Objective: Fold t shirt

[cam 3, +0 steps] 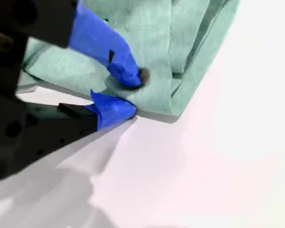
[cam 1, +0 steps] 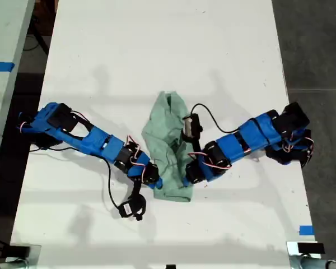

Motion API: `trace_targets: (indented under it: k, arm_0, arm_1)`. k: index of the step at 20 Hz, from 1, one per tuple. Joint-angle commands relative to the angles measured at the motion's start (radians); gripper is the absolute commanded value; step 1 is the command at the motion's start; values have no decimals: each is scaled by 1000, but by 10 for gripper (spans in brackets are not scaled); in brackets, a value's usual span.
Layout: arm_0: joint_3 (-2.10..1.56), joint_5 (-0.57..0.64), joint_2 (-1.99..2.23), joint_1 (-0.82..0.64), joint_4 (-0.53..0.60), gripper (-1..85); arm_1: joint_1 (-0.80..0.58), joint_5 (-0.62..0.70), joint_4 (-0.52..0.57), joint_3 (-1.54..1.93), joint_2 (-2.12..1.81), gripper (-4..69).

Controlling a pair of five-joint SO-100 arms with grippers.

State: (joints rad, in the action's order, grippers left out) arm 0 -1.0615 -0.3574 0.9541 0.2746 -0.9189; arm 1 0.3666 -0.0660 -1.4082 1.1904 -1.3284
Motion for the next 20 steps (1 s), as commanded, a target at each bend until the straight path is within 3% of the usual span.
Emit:
trace_targets:
  k: [1,9,10,11,16,20]
  arm_0:
    - [71,9,11,23,35,-3]
    - [69,3,11,23,38,-3]
    - [69,3,11,21,38,-3]
    - [69,3,11,21,40,-3]
    - [71,9,97,52,25,-3]
    - [69,-84,290,123,-8,-4]
  arm_1:
    - [41,15,5,-103,2,136]
    - [74,-2,129,-123,150,133]
    - [75,-3,143,-129,184,100]
    - [75,-23,126,-144,215,2]
    - [150,-38,92,-417,327,2]
    - [222,-48,187,-463,206,2]
